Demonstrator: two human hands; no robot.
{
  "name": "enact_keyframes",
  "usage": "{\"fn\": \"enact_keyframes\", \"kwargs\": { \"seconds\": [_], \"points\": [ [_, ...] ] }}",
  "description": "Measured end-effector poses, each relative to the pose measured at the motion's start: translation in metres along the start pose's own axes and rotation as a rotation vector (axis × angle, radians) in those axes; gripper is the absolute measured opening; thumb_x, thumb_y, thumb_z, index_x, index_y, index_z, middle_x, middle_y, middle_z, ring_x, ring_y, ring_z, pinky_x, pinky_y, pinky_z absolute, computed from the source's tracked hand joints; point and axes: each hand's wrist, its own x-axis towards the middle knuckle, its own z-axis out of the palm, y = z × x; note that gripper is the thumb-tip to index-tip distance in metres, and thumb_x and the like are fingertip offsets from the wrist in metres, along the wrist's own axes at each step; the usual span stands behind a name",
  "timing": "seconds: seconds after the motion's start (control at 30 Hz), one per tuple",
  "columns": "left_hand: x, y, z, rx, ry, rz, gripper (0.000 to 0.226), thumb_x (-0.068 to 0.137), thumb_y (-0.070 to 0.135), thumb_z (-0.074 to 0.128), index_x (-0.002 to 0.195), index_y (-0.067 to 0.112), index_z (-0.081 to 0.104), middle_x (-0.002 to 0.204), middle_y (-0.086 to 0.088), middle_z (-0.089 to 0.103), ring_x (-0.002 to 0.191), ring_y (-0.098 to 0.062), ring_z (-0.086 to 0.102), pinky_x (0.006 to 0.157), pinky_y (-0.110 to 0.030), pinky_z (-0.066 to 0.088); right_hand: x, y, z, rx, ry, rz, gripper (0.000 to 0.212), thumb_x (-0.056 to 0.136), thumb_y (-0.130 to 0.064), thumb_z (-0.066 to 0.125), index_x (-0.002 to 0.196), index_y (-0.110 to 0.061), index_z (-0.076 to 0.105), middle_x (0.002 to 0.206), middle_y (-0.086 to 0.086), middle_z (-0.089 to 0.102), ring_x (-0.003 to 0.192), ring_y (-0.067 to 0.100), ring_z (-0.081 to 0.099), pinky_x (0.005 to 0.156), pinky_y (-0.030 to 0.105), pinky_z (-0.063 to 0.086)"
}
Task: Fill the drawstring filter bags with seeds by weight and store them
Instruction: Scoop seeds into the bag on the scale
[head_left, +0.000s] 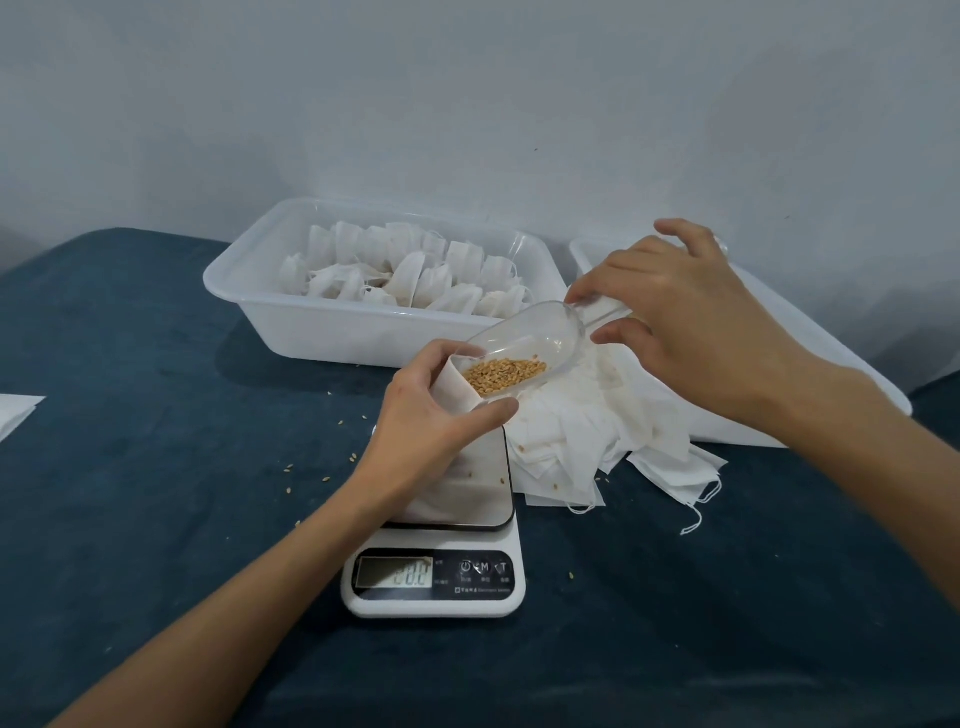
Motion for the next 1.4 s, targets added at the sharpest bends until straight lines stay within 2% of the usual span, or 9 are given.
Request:
{"fn": "enact_keyframes", "kwargs": {
  "seconds": [0.17, 0.4, 0.5, 0.8, 0.97, 1.07, 1.17, 1.3, 1.4],
  "points": [
    [0.001, -0.002, -0.011, -0.033, -0.085, -0.005, 0.051, 0.077, 0.025, 0.092, 0.119, 0.033, 0.065, 0.107, 0.017, 0.074, 0.1, 0.0, 0.071, 0.078, -0.01, 0.05, 0.0, 0.001, 0.002, -0.01, -0.001, 0.0, 0.03, 0.09, -0.014, 0.073, 0.119, -0.019, 0.068, 0.107, -0.002, 0.069, 0.111, 0.026, 0.059, 0.121, 0.046, 0.016],
    [0.003, -0.002, -0.017, -0.022, -0.153, -0.005, 0.056, 0.07, 0.039, 0.092, 0.12, 0.04, 0.065, 0.113, 0.016, 0.073, 0.105, -0.003, 0.07, 0.083, -0.012, 0.052, 0.004, 0.0, 0.004, -0.009, 0.004, -0.012, 0.03, 0.09, -0.013, 0.073, 0.119, -0.019, 0.068, 0.107, -0.002, 0.069, 0.111, 0.026, 0.059, 0.121, 0.046, 0.015],
    [0.005, -0.003, -0.019, -0.021, -0.14, 0.009, 0.056, 0.071, 0.039, 0.091, 0.121, 0.039, 0.065, 0.117, 0.015, 0.071, 0.11, -0.006, 0.069, 0.091, -0.021, 0.053, 0.004, -0.001, 0.005, -0.011, 0.01, -0.018, 0.03, 0.09, -0.013, 0.073, 0.119, -0.018, 0.068, 0.107, -0.001, 0.069, 0.112, 0.027, 0.059, 0.121, 0.046, 0.016],
    [0.004, -0.004, -0.02, -0.055, -0.145, -0.005, 0.053, 0.074, 0.034, 0.092, 0.121, 0.034, 0.067, 0.114, 0.014, 0.072, 0.104, -0.007, 0.071, 0.083, -0.019, 0.054, 0.0, 0.005, 0.016, 0.108, 0.011, 0.015, 0.031, 0.088, -0.015, 0.075, 0.117, -0.021, 0.067, 0.11, -0.009, 0.069, 0.113, 0.022, 0.059, 0.119, 0.04, 0.015],
    [0.005, -0.007, -0.02, -0.068, -0.154, -0.03, 0.056, 0.072, 0.036, 0.092, 0.121, 0.035, 0.066, 0.119, 0.004, 0.072, 0.108, -0.02, 0.071, 0.097, -0.043, 0.059, -0.007, 0.017, 0.03, 0.271, 0.001, 0.064, 0.031, 0.086, -0.016, 0.078, 0.112, -0.026, 0.066, 0.104, -0.024, 0.063, 0.097, 0.001, 0.052, 0.112, 0.036, 0.024],
    [0.005, -0.007, -0.02, -0.055, -0.146, -0.04, 0.056, 0.07, 0.038, 0.092, 0.12, 0.038, 0.067, 0.114, 0.0, 0.073, 0.102, -0.026, 0.071, 0.094, -0.047, 0.06, -0.011, 0.023, 0.036, 0.358, -0.003, 0.114, 0.032, 0.084, -0.017, 0.079, 0.112, -0.026, 0.067, 0.098, -0.033, 0.059, 0.092, -0.009, 0.051, 0.106, 0.027, 0.031],
    [0.005, -0.007, -0.021, -0.077, -0.15, -0.052, 0.057, 0.069, 0.039, 0.093, 0.119, 0.038, 0.067, 0.104, 0.0, 0.074, 0.096, -0.023, 0.072, 0.088, -0.039, 0.06, -0.015, 0.028, 0.041, 0.485, 0.004, 0.187, 0.032, 0.082, -0.013, 0.081, 0.11, -0.024, 0.069, 0.099, -0.032, 0.062, 0.097, -0.021, 0.054, 0.09, 0.001, 0.033],
    [0.004, -0.007, -0.023, -0.067, -0.156, -0.05, 0.056, 0.069, 0.039, 0.092, 0.118, 0.036, 0.067, 0.095, 0.002, 0.076, 0.09, -0.011, 0.073, 0.081, -0.025, 0.056, -0.021, 0.042, 0.043, 0.612, -0.021, 0.302, 0.029, 0.084, -0.014, 0.08, 0.107, -0.028, 0.068, 0.106, -0.02, 0.071, 0.109, -0.006, 0.062, 0.097, 0.02, 0.042],
    [0.003, -0.006, -0.021, -0.061, -0.151, -0.058, 0.053, 0.07, 0.042, 0.088, 0.119, 0.035, 0.067, 0.095, 0.0, 0.075, 0.09, -0.012, 0.072, 0.081, -0.025, 0.057, -0.025, 0.061, 0.046, 0.669, -0.009, 0.377, 0.027, 0.084, -0.012, 0.079, 0.103, -0.028, 0.068, 0.107, -0.016, 0.071, 0.107, 0.0, 0.064, 0.092, 0.012, 0.043]
  ]
}}
